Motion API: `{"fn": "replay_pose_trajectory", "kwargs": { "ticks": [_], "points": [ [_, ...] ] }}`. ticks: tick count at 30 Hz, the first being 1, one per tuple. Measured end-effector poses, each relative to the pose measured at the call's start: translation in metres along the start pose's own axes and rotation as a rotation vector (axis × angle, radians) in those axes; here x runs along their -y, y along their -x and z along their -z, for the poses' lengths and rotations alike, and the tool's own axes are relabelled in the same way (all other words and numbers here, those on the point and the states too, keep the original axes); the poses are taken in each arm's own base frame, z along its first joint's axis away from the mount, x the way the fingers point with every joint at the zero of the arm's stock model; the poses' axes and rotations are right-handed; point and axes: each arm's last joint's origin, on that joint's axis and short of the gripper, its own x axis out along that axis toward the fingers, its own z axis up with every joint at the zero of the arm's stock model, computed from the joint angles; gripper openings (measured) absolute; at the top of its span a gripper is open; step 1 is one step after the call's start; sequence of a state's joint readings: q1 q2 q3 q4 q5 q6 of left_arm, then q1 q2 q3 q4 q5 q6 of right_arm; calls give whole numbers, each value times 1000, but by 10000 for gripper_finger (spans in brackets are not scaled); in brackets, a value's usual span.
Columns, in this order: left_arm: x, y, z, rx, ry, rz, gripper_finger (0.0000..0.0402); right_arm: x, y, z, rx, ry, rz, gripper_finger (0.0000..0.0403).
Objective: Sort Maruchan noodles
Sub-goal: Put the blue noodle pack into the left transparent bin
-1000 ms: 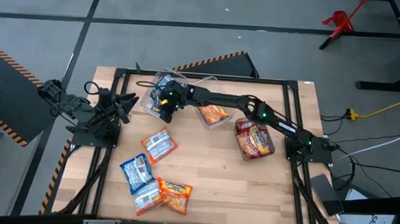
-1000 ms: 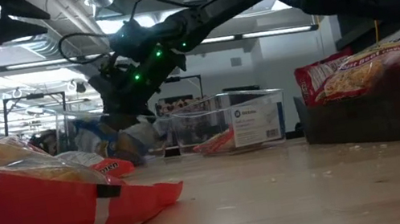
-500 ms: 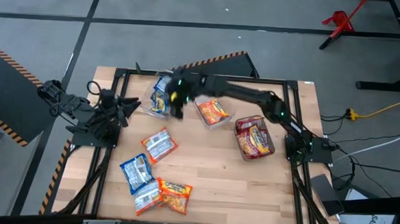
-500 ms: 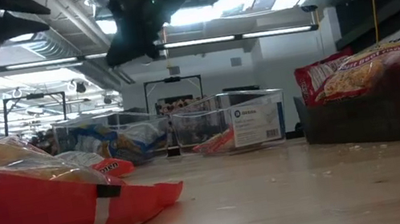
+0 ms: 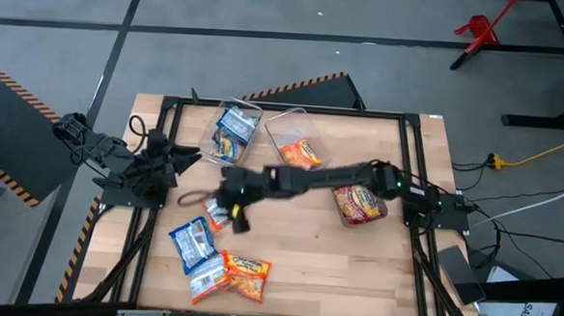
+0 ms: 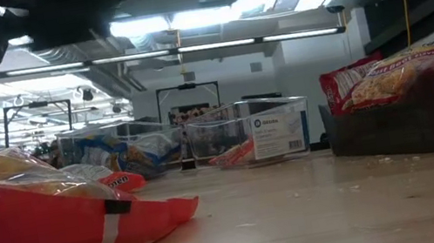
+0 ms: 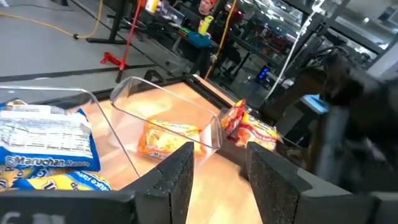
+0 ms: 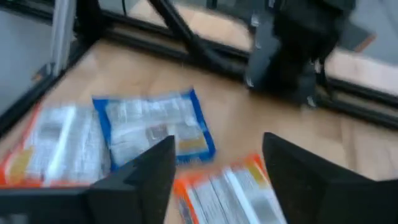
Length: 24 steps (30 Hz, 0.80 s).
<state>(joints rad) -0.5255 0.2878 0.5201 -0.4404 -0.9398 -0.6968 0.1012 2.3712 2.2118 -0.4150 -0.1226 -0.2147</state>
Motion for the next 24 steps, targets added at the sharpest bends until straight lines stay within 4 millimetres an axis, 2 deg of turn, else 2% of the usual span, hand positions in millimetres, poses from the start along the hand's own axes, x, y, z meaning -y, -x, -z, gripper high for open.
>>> {"fn": "replay_pose_trajectory", "kwargs": {
  "ticks": [5,10,13,17,24],
  "points": [
    [0,0,1,-16,2,18,141,-31,-34,12,63,-84,-17,265],
    [0,0,0,-13,6,15,141,-65,-68,33,69,-79,-64,268],
    [0,0,0,-10,9,12,141,-81,-79,43,44,-110,-78,268],
    [0,0,0,-10,11,11,141,-90,-91,56,16,-151,-48,269],
    [0,0,0,-10,34,11,141,-92,-110,77,10,-228,-18,269]
  ]
}}
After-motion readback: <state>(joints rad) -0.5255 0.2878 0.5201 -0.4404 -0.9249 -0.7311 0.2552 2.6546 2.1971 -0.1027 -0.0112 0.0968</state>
